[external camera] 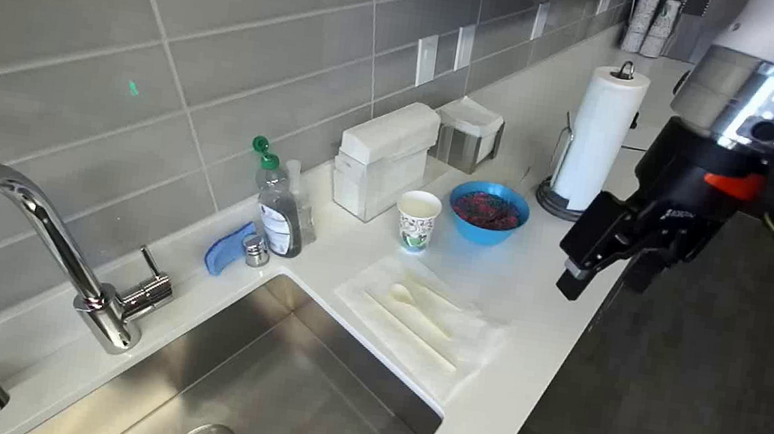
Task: Use the white spoon to put the contents from the bowl into the cup on the left then put the spoon in the bowl.
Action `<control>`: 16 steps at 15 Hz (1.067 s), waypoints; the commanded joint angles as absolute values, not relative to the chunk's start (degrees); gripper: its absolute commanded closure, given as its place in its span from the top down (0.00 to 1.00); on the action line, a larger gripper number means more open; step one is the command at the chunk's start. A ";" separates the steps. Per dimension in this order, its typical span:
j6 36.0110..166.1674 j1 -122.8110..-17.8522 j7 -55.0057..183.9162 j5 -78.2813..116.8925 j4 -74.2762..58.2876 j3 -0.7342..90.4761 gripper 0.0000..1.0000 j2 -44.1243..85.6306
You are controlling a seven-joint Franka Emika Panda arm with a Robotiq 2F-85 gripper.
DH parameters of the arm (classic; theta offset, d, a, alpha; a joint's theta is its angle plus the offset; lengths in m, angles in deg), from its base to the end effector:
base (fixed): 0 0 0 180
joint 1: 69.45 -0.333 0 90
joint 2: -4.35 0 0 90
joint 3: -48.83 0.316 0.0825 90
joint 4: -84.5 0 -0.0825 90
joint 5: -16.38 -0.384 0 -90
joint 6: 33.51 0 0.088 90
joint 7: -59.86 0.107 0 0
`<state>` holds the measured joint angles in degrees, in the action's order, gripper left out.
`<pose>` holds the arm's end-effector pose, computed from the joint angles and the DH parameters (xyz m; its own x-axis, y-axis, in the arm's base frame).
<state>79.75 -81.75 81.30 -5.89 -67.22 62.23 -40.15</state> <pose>0.2888 0.1685 0.4782 0.9927 -0.1208 0.0059 -0.1165 -0.9679 -0.2229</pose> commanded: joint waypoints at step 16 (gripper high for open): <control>85.58 -80.77 78.10 -6.74 -67.68 62.75 1.00 -34.96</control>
